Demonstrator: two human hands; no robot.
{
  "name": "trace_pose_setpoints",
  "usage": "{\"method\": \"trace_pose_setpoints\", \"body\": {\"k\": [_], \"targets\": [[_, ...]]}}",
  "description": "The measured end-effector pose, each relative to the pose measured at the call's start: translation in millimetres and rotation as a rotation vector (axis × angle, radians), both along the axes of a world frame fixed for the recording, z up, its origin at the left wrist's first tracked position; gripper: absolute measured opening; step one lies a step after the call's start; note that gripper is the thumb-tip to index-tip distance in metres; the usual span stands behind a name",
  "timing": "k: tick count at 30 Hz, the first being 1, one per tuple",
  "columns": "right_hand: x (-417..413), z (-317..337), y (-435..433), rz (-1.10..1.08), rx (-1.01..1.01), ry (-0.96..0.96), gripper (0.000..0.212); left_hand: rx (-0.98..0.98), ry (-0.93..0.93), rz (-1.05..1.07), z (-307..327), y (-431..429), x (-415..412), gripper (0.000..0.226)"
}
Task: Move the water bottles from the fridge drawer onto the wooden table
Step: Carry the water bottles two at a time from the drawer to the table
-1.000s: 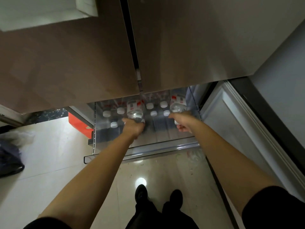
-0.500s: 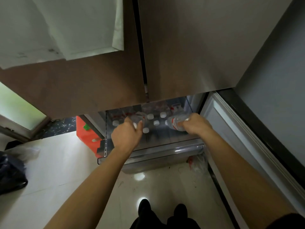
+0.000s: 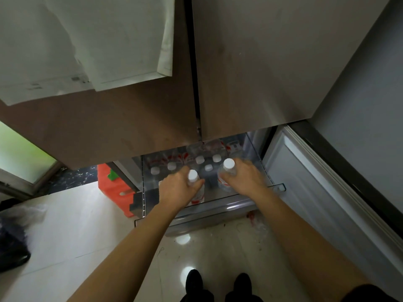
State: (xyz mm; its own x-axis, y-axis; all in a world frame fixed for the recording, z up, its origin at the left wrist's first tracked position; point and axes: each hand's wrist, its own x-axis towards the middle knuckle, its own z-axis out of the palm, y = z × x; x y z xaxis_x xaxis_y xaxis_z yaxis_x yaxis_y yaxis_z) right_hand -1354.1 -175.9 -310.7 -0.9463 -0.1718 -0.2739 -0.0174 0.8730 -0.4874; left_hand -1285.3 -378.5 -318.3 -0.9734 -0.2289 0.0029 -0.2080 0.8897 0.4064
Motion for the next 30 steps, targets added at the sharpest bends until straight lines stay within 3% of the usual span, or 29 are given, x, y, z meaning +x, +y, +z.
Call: {"method": "trace_pose_setpoints", "body": {"k": [2, 4, 6, 8, 14, 22, 30], "targets": [[4, -9, -2, -0.010, 0.011, -0.001, 0.072, 0.132, -0.003, 0.030, -8, -1, 6, 0.047], [7, -18, -2, -0.028, -0.044, -0.020, 0.081, 0.205, -0.124, 0.033, -15, -4, 12, 0.064], [11, -24, -3, -0.050, -0.129, -0.031, 0.080, 0.236, -0.228, 0.009, -21, -7, 17, 0.080], [15, -30, -3, -0.045, -0.169, -0.013, 0.075, 0.326, -0.209, 0.022, -23, -7, 22, 0.081], [27, -25, -2, 0.027, -0.253, 0.059, 0.073, 0.441, -0.004, 0.153, -16, -7, 33, 0.068], [45, 0, -36, 0.213, -0.538, 0.156, 0.077, 0.672, 0.402, 0.367, 33, -17, 73, 0.058], [108, 31, -132, 0.580, -0.655, 0.200, 0.077, 0.537, 0.741, 0.695, 84, -46, 184, 0.057]]}}
